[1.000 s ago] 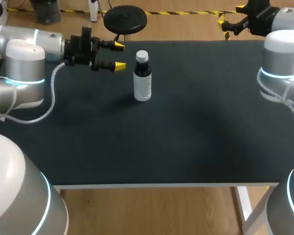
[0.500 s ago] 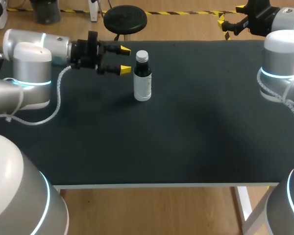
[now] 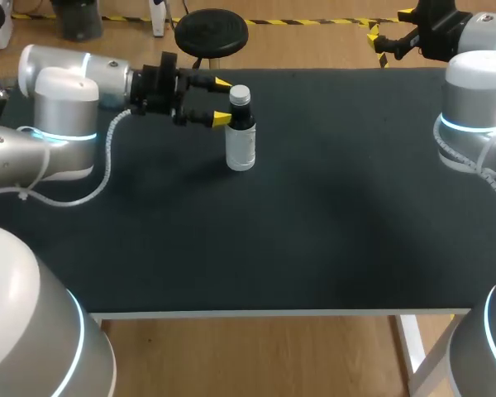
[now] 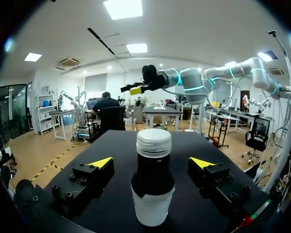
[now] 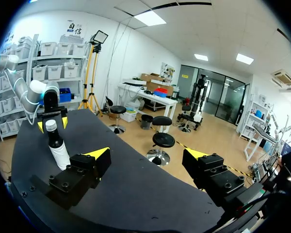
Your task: Unscrew the bottle cap
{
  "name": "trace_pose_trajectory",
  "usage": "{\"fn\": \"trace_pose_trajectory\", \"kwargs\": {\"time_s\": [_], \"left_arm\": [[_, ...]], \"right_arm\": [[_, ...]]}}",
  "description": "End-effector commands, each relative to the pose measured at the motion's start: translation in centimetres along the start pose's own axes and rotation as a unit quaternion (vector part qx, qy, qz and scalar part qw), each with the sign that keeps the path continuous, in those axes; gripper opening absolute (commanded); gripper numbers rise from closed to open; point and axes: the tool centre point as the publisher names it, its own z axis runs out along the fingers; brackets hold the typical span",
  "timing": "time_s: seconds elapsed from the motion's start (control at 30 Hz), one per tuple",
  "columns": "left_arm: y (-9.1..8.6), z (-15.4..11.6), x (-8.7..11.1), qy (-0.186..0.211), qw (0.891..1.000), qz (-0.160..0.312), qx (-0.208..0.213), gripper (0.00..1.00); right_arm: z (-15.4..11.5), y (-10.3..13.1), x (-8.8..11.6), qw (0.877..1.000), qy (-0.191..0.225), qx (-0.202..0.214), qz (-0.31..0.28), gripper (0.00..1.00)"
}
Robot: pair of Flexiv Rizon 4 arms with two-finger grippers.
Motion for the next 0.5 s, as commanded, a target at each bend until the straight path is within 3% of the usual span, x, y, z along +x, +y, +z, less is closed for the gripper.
{"fn": "trace_pose_trajectory", "kwargs": {"time_s": [0.03, 0.5], "left_arm": [[0.1, 0.6, -0.2, 0.005, 1.000, 0.004, 0.002, 1.00], [0.1, 1.6, 0.2, 0.017, 1.000, 0.008, -0.004, 1.00]], "right_arm": [[0.0, 0.0, 0.0, 1.000, 0.001, 0.000, 0.000, 1.00], [0.0, 0.0, 0.0, 1.000, 0.001, 0.000, 0.000, 1.00]]}}
